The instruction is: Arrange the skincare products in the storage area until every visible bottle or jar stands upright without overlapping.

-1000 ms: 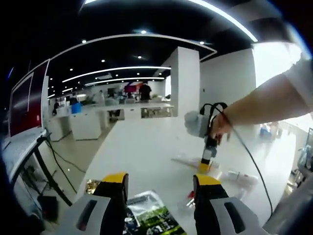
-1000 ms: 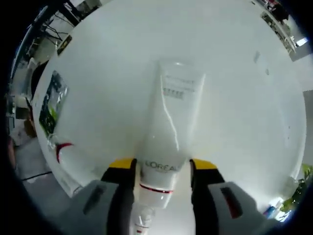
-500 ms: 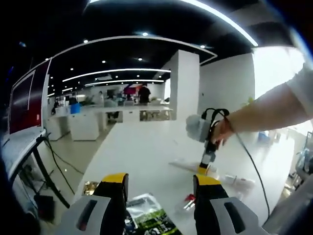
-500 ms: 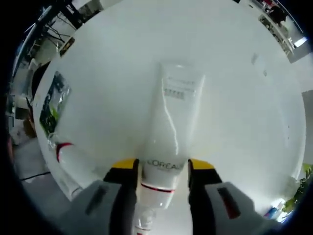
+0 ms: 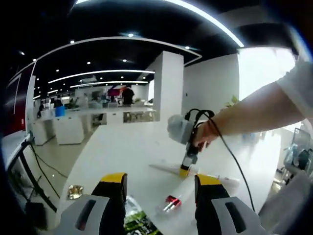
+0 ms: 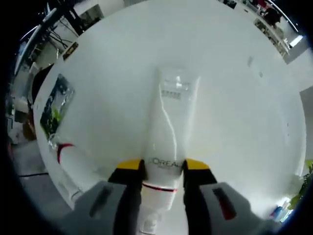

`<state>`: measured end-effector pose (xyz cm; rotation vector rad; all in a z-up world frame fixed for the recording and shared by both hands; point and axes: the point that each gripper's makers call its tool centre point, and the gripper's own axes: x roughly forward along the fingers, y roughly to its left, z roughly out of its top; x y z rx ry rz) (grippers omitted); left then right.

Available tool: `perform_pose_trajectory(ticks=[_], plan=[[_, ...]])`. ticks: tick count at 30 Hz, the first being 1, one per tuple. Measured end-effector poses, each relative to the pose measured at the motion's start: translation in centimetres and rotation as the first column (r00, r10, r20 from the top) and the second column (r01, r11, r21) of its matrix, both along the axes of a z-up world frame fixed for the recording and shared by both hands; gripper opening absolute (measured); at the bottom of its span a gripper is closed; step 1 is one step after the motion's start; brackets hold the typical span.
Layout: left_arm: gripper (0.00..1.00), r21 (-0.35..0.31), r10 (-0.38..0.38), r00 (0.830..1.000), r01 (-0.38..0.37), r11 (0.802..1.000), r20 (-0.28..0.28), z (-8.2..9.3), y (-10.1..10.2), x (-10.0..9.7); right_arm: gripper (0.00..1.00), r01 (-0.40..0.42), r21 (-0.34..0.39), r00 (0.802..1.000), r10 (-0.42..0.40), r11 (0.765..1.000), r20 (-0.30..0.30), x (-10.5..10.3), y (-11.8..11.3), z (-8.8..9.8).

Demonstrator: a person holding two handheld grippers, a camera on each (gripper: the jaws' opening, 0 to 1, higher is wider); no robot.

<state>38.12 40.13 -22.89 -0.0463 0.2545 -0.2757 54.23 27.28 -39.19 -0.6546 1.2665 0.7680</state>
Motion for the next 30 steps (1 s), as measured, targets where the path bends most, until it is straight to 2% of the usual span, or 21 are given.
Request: perform_pose_trajectory(ticks=[4, 8, 14, 18, 21, 26, 27, 29, 30], plan=[[0.57, -0.03, -0.005, 1.0, 0.004, 1.0, -0.016, -0.2, -0.1, 0.2, 0.31, -0.003, 0.032, 1.0, 0.002, 0.999, 0.028, -0.5, 0.0, 0.1], [0.57, -0.024, -0.006, 0.998, 0.004, 1.0, -0.059, -1.4, -0.1, 0.4, 0.3, -0.028, 0.035, 0.999, 0.027, 0.999, 0.035, -1.3, 0.0, 0.0], [0.56, 0.014, -0.037, 0.996, 0.038, 0.999, -0.077, -2.1, -1.0, 0.4, 0.29, -0.074, 0.048, 0.996, 0.072, 0.996, 0.048, -1.9, 0.0, 0.0], [0.56, 0.001, -0.049, 0.993, 0.049, 0.999, -0.105, -2.8, -1.2, 0.7, 0.29, -0.133, 0.054, 0.988, 0.128, 0.99, 0.091, -2.4, 0.1, 0.1], [0.55, 0.001, -0.049, 0.992, 0.05, 0.999, -0.118, -3.2, -1.1, 0.7, 0.29, -0.204, 0.048, 0.969, 0.195, 0.978, 0.15, -2.3, 0.4, 0.2], [0.54, 0.012, -0.055, 0.987, 0.058, 0.998, -0.148, -3.9, -1.3, 0.8, 0.28, -0.276, 0.027, 0.942, 0.265, 0.961, 0.207, -2.5, 0.5, 0.4], [0.54, 0.013, -0.057, 0.987, 0.06, 0.998, -0.153, -3.9, -1.3, 0.9, 0.28, -0.334, 0.006, 0.917, 0.323, 0.943, 0.235, -2.6, 0.7, 0.5], [0.54, 0.02, -0.066, 0.986, 0.07, 0.997, -0.156, -3.9, -1.2, 1.2, 0.28, -0.384, -0.014, 0.892, 0.374, 0.923, 0.255, -2.9, 0.7, 0.6], [0.54, 0.023, -0.067, 0.985, 0.071, 0.997, -0.158, -4.0, -1.1, 1.5, 0.28, -0.412, -0.026, 0.871, 0.402, 0.911, 0.284, -2.9, 0.9, 0.7]])
